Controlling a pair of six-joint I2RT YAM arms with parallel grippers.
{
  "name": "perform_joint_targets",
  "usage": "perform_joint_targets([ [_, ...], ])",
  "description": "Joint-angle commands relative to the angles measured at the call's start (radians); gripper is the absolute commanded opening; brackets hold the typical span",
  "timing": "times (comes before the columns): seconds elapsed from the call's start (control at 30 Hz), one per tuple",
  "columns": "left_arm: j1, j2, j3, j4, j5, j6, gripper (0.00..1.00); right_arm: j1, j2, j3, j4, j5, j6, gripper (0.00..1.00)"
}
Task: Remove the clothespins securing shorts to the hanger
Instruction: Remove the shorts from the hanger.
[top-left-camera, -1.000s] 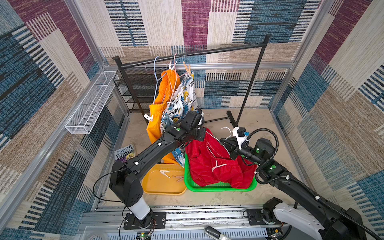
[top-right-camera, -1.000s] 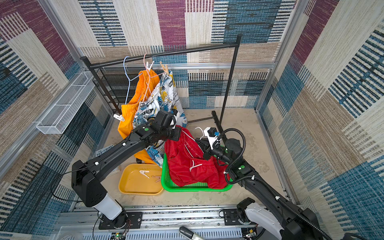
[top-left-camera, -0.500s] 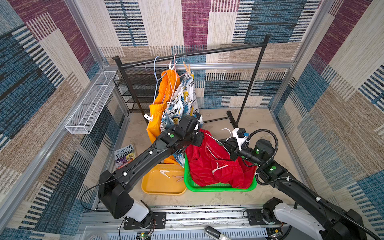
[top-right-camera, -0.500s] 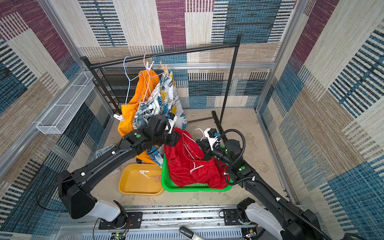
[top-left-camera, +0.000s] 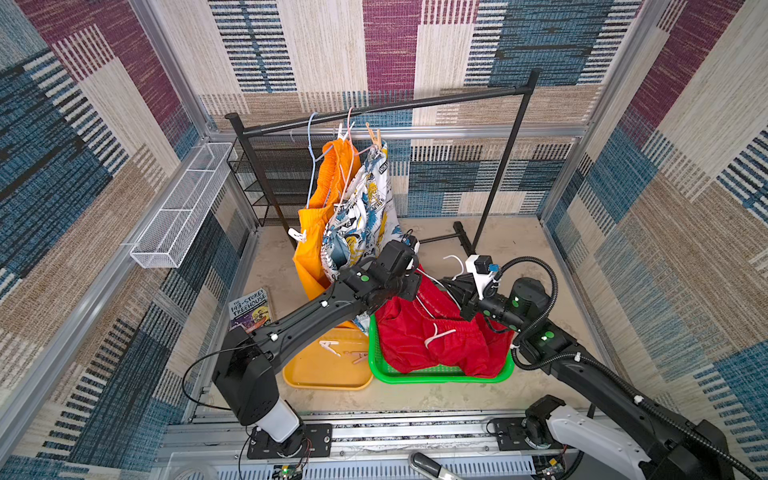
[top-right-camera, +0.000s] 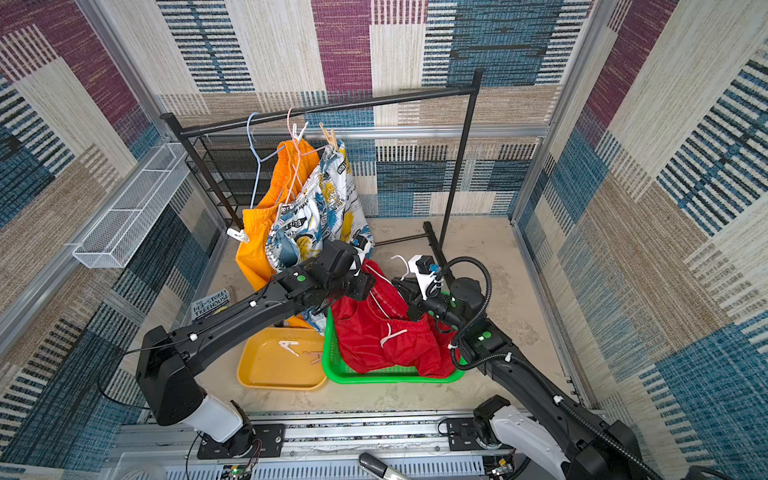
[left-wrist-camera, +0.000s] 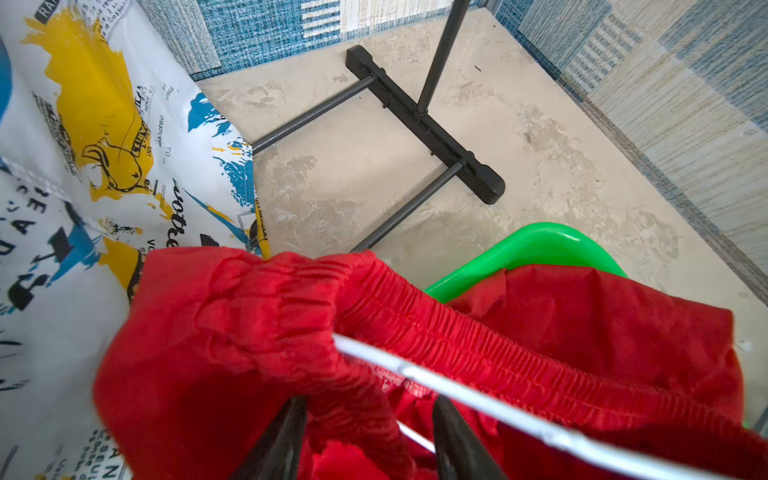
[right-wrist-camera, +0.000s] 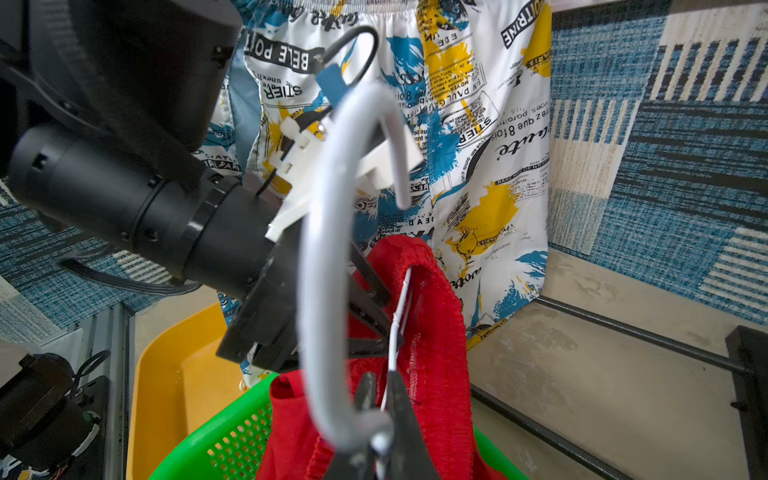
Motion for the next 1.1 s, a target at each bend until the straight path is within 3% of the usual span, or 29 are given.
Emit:
perform_joint_targets([
  [0.0, -0.001, 0.026, 0.036, 0.019, -0.092, -0.016, 0.34, 0.000, -0.002, 0.006, 0.031, 0.003, 0.010, 0.00],
  [0.2, 0.006, 0.016, 0.056, 0.006, -0.138, -0.010, 0.00, 0.000, -0.016, 0.003, 0.018, 0.011, -0.001, 0.00],
  [0.77, 0.102, -0.047, 0.079, -0.042, -0.017, -0.048, 0.00, 0.000, -0.062, 0.010, -0.033, 0.004, -0.024, 0.00],
  [0.8, 0.102, -0.048, 0.083, -0.042, -0.006, -0.041, 0.05, 0.000, -0.064, 0.009, -0.033, 0.005, -0.024, 0.00],
  [0.87, 0.101, -0.052, 0.081, -0.028, 0.042, -0.023, 0.30, 0.000, -0.067, 0.007, -0.037, 0.008, -0.025, 0.00],
  [0.9, 0.100, -0.051, 0.084, -0.028, 0.058, -0.016, 0.36, 0.000, -0.067, 0.007, -0.038, 0.011, -0.024, 0.00],
  [1.07, 0.095, -0.066, 0.068, -0.025, 0.140, 0.016, 0.49, 0.000, -0.063, 0.007, -0.036, 0.009, -0.024, 0.00],
])
